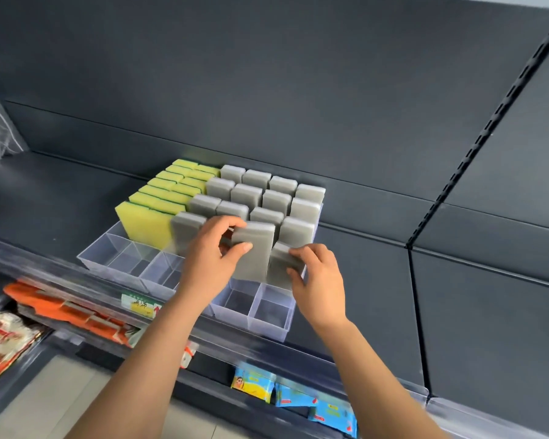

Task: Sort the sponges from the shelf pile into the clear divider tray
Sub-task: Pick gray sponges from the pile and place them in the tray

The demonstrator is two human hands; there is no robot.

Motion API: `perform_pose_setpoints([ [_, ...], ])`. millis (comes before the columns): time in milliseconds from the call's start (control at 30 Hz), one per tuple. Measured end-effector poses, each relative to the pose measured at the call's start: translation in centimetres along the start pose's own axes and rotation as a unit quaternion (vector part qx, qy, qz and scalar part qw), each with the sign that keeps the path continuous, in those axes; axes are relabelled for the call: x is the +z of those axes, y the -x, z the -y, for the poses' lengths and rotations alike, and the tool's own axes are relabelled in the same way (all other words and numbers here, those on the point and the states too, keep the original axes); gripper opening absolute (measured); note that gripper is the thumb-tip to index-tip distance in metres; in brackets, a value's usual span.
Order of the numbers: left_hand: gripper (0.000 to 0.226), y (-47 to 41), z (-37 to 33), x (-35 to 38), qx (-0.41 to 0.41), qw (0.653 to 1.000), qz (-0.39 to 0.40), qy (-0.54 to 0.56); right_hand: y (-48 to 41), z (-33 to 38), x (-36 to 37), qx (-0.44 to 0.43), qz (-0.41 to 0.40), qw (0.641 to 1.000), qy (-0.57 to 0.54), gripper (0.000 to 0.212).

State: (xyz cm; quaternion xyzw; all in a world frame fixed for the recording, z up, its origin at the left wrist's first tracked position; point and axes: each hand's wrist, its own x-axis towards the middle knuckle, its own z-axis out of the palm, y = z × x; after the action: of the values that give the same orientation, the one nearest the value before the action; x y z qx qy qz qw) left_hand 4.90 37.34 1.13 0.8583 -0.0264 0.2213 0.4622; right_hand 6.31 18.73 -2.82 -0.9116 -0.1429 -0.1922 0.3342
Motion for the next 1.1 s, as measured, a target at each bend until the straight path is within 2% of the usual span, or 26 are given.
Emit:
perform_pose_setpoints([
  [267,0.024,-1.4,0.4,-0.1,0.100,0.990,0.018,-0.103,-0.2,0.0,0.8,-0.042,-0.076,0.995,0.056,0.030],
  [467,0.024,-1.5,1.1,0.3,0.119,0.980,0.027,-0.157,-0.5,0.1,1.0,-0.051,-0.084,0.992,0.074,0.028],
  [633,0.034,-2.0,2.1,0.7,0.198,0.943,0.031,-0.264,-0.6,0.2,1.1,-0.058,-0.080,0.992,0.084,0.034],
  [767,0.032,-2.0,2.6,1.3,0.241,0.926,0.043,-0.288,-0.5,0.2,1.2,-0.070,-0.082,0.990,0.089,0.032],
  [1100,0.031,-1.9,2.7,1.3,0.236,0.919,0.076,-0.305,0.0,0.8,1.2,-0.067,-0.074,0.986,0.134,0.037],
])
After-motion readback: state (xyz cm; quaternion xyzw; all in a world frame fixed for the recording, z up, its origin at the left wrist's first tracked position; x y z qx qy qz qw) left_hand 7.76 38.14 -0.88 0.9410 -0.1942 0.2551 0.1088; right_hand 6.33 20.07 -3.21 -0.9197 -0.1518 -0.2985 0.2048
